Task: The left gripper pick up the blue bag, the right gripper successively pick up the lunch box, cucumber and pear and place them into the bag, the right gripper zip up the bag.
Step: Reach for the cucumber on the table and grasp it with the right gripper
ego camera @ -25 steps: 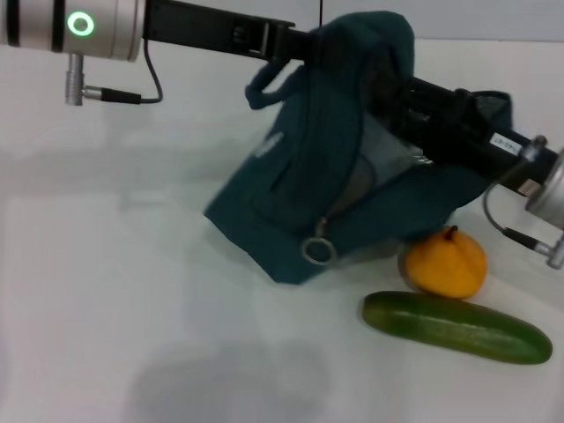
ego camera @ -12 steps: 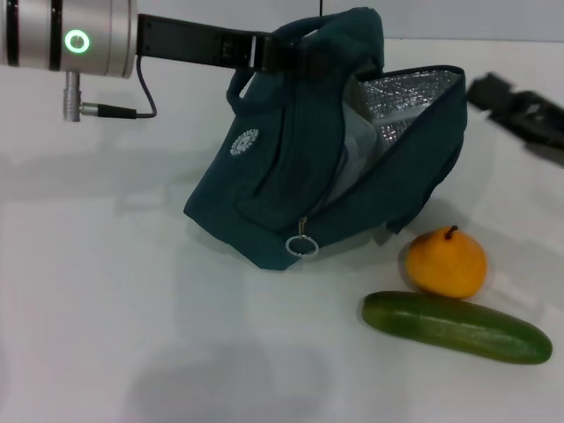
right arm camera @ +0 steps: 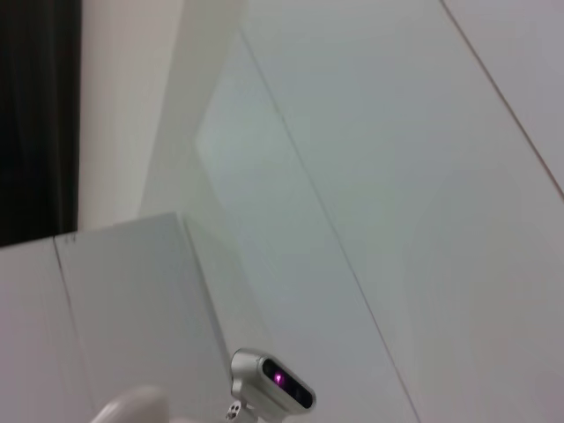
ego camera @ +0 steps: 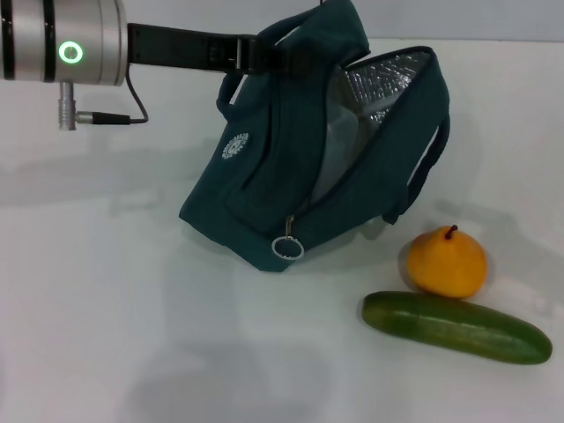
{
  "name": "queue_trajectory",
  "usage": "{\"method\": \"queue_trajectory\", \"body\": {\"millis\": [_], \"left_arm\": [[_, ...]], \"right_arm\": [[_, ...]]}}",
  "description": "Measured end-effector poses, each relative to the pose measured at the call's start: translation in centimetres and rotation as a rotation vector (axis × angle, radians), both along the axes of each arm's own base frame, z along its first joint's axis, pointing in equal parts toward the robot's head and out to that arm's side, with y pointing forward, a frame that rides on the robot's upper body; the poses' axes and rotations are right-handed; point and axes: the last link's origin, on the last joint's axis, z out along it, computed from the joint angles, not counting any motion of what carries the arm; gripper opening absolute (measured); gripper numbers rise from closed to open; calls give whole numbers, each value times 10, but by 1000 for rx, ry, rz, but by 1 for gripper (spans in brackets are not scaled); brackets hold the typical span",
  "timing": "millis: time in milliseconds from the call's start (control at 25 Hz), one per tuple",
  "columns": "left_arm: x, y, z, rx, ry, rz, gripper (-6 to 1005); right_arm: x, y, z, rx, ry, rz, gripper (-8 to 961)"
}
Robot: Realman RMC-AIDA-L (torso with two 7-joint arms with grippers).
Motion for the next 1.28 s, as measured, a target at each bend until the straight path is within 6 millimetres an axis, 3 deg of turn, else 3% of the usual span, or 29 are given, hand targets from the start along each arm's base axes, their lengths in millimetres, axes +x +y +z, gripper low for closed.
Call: {"method": "queue_trajectory", "body": {"millis": [200,440,760,960,1280], "left_arm": [[-4,4,-5,7,-5,23,91],[-7,7,-9,29,-10,29,92],[-9,5,-12,38,-10,20,92],[-11,4,-13,40,-11,18,93],[-9,7,-13,59,-9,17,93]], "right_arm": [[2,-9,8,19,-82,83,393],[-8,-15,19,-95,-186,238,403],[-43,12,27,-359,-448,336,715],[-59,38,15,-489,-650,292,874],[-97,64,-22,-661,-956,258,874]]}}
